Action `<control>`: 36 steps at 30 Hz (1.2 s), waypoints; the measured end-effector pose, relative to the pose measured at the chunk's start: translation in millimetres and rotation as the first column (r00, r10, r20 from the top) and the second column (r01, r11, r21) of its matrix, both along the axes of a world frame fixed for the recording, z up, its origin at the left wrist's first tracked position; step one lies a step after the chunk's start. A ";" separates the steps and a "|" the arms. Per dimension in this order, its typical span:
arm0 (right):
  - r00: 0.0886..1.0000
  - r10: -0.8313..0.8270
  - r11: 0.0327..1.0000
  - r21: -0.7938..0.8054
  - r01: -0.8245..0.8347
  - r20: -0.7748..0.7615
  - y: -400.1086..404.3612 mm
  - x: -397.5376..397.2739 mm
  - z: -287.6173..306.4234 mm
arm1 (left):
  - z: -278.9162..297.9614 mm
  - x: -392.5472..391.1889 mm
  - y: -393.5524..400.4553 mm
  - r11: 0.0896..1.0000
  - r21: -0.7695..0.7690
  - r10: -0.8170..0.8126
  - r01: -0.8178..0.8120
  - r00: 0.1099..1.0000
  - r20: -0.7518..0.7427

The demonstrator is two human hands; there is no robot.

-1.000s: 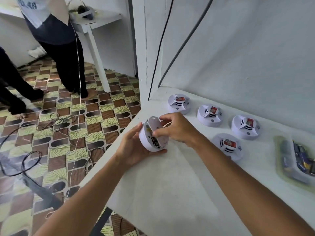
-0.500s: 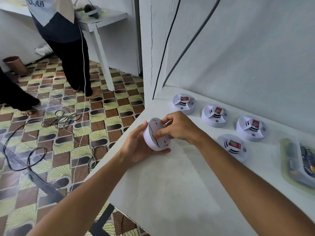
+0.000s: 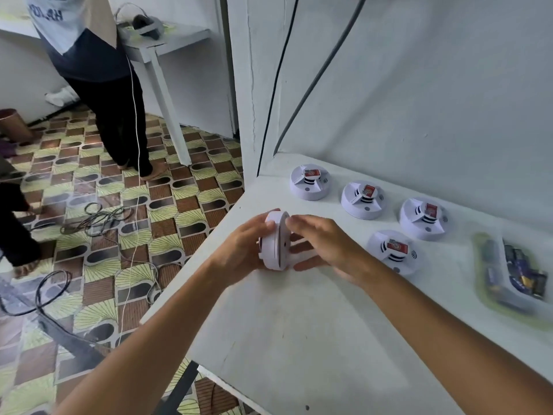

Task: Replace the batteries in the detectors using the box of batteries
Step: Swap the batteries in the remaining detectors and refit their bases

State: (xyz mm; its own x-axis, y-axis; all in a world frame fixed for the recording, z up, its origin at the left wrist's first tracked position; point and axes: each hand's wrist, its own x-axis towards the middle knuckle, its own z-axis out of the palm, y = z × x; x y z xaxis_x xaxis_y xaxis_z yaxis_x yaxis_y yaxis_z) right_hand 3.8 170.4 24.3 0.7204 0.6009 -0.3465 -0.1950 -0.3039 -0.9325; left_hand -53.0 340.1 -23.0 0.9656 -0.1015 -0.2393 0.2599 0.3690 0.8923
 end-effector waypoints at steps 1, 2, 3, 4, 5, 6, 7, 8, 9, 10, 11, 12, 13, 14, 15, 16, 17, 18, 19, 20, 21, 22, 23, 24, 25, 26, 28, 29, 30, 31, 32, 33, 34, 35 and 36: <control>0.991 -0.002 0.995 0.094 0.015 -0.134 -8.6 -3.1 -1.1 | 6.6 0.6 -4.1 0.993 0.111 0.044 -0.041 0.999 -0.016; 0.965 0.015 0.981 0.192 0.037 -0.263 -17.3 -6.4 -3.7 | 12.1 0.2 -8.7 0.974 0.210 0.094 -0.088 0.995 -0.017; 0.932 0.047 0.958 0.280 0.059 -0.358 -26.0 -9.0 -7.2 | 16.9 -0.4 -13.5 0.949 0.294 0.118 -0.117 0.993 0.011; 0.907 0.089 0.932 0.355 0.070 -0.412 -33.4 -12.5 -11.5 | 19.3 -1.8 -18.4 0.922 0.368 0.112 -0.123 0.992 0.052; 0.892 0.125 0.908 0.412 0.073 -0.434 -39.4 -15.8 -16.9 | 19.9 -3.4 -23.3 0.896 0.429 0.089 -0.118 0.992 0.087; 0.886 0.142 0.890 0.449 0.082 -0.442 -43.4 -18.8 -22.2 | 19.2 -4.5 -28.3 0.872 0.475 0.070 -0.115 0.991 0.111; 0.883 0.140 0.877 0.471 0.100 -0.448 -46.1 -21.8 -26.7 | 18.1 -6.0 -32.6 0.857 0.501 0.067 -0.121 0.990 0.125; 0.881 0.124 0.866 0.483 0.128 -0.456 -48.5 -24.1 -31.3 | 16.8 -7.5 -36.4 0.853 0.504 0.077 -0.135 0.988 0.133; 0.880 0.110 0.857 0.493 0.152 -0.462 -50.9 -26.2 -35.4 | 15.2 -9.4 -39.1 0.861 0.484 0.103 -0.158 0.985 0.137; 0.881 0.095 0.850 0.498 0.171 -0.464 -53.0 -28.1 -39.7 | 13.1 -11.5 -40.9 0.873 0.450 0.140 -0.190 0.980 0.142; 0.881 0.079 0.846 0.499 0.188 -0.466 -54.8 -29.5 -44.5 | 10.3 -13.7 -41.7 0.880 0.417 0.184 -0.229 0.972 0.147; 0.882 0.061 0.841 0.499 0.207 -0.468 -56.2 -30.7 -49.1 | 5.3 -15.0 -41.1 0.881 0.388 0.227 -0.269 0.962 0.151; 0.881 0.038 0.831 0.504 0.234 -0.471 -58.2 -30.8 -54.4 | 0.2 -16.4 -40.3 0.880 0.368 0.263 -0.301 0.953 0.152; 0.880 0.010 0.818 0.511 0.266 -0.474 -60.0 -30.4 -59.5 | -4.8 -17.7 -39.4 0.879 0.348 0.292 -0.327 0.944 0.152; 0.879 -0.024 0.802 0.516 0.301 -0.476 -62.1 -29.6 -64.5 | -9.3 -18.7 -38.9 0.877 0.336 0.310 -0.344 0.939 0.151; 0.878 -0.056 0.788 0.519 0.331 -0.476 -63.7 -28.9 -68.7 | -13.3 -19.7 -38.8 0.875 0.329 0.320 -0.354 0.935 0.156; 0.878 -0.079 0.775 0.524 0.352 -0.472 -64.9 -28.9 -72.0 | -16.3 -21.1 -39.1 0.871 0.339 0.317 -0.355 0.934 0.163; 0.883 -0.096 0.768 0.530 0.360 -0.460 -65.7 -29.2 -74.5 | -19.2 -22.4 -39.5 0.868 0.356 0.301 -0.345 0.937 0.174; 0.893 -0.108 0.764 0.538 0.356 -0.438 -65.5 -29.5 -76.2 | -21.0 -23.8 -39.5 0.866 0.375 0.278 -0.330 0.942 0.187; 0.903 -0.123 0.762 0.543 0.352 -0.412 -66.3 -31.0 -77.5 | -23.2 -24.1 -40.9 0.869 0.383 0.253 -0.313 0.947 0.200; 0.912 -0.134 0.762 0.548 0.345 -0.388 -65.0 -32.1 -78.6 | -24.8 -24.9 -40.2 0.868 0.390 0.237 -0.306 0.947 0.215; 0.917 -0.146 0.759 0.553 0.344 -0.370 -64.5 -33.8 -79.3 | -26.1 -25.4 -40.5 0.867 0.398 0.225 -0.301 0.947 0.227; 0.921 -0.161 0.758 0.554 0.345 -0.354 -64.7 -35.0 -79.6 | -26.3 -26.0 -41.6 0.864 0.404 0.220 -0.300 0.947 0.234; 0.925 -0.172 0.758 0.554 0.344 -0.339 -64.9 -36.0 -80.1 | -26.4 -26.6 -42.2 0.861 0.409 0.221 -0.303 0.946 0.235; 0.928 -0.177 0.759 0.555 0.340 -0.327 -65.4 -36.9 -80.5 | -27.0 -27.1 -42.3 0.856 0.417 0.224 -0.306 0.946 0.235; 0.930 -0.180 0.761 0.554 0.338 -0.320 -66.0 -37.7 -81.4 | -27.6 -27.5 -42.4 0.853 0.423 0.221 -0.305 0.946 0.236; 0.931 -0.189 0.764 0.549 0.340 -0.312 -66.6 -38.7 -82.6 | -28.2 -28.9 -42.2 0.851 0.433 0.207 -0.297 0.948 0.243; 0.931 -0.194 0.766 0.545 0.341 -0.309 -66.5 -38.8 -82.7 | -28.5 -29.5 -42.3 0.851 0.432 0.207 -0.299 0.946 0.248; 0.932 -0.201 0.770 0.539 0.341 -0.302 -65.8 -39.2 -82.3 | -28.3 -30.2 -42.9 0.851 0.428 0.211 -0.306 0.944 0.255; 0.932 -0.213 0.775 0.530 0.343 -0.292 -64.9 -39.5 -82.1 | -27.5 -30.5 -43.4 0.849 0.426 0.216 -0.313 0.941 0.262; 0.932 -0.227 0.781 0.519 0.349 -0.284 -64.1 -39.8 -82.2 | -26.6 -30.7 -44.1 0.847 0.427 0.218 -0.318 0.939 0.267; 0.930 -0.242 0.785 0.508 0.356 -0.277 -62.9 -40.2 -82.7 | -26.1 -30.9 -43.9 0.844 0.430 0.218 -0.322 0.937 0.273; 0.928 -0.257 0.787 0.498 0.364 -0.271 -62.5 -40.5 -83.5 | -26.0 -30.7 -44.2 0.844 0.429 0.218 -0.323 0.936 0.276; 0.927 -0.267 0.790 0.491 0.368 -0.264 -61.7 -40.8 -84.5 | -25.7 -31.1 -43.9 0.843 0.427 0.222 -0.327 0.935 0.276; 0.927 -0.275 0.793 0.484 0.370 -0.256 -61.3 -41.2 -85.5 | -25.7 -31.1 -44.0 0.843 0.424 0.226 -0.330 0.934 0.276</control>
State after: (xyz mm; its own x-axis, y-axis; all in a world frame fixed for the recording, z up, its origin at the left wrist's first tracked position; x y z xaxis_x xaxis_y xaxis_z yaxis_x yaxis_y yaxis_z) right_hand -37.4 109.1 -61.2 0.8654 0.4664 -0.1832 -0.3579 0.3195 -0.8774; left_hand -84.1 296.1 -48.6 0.9682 0.2497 0.0173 -0.0012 -0.0646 0.9979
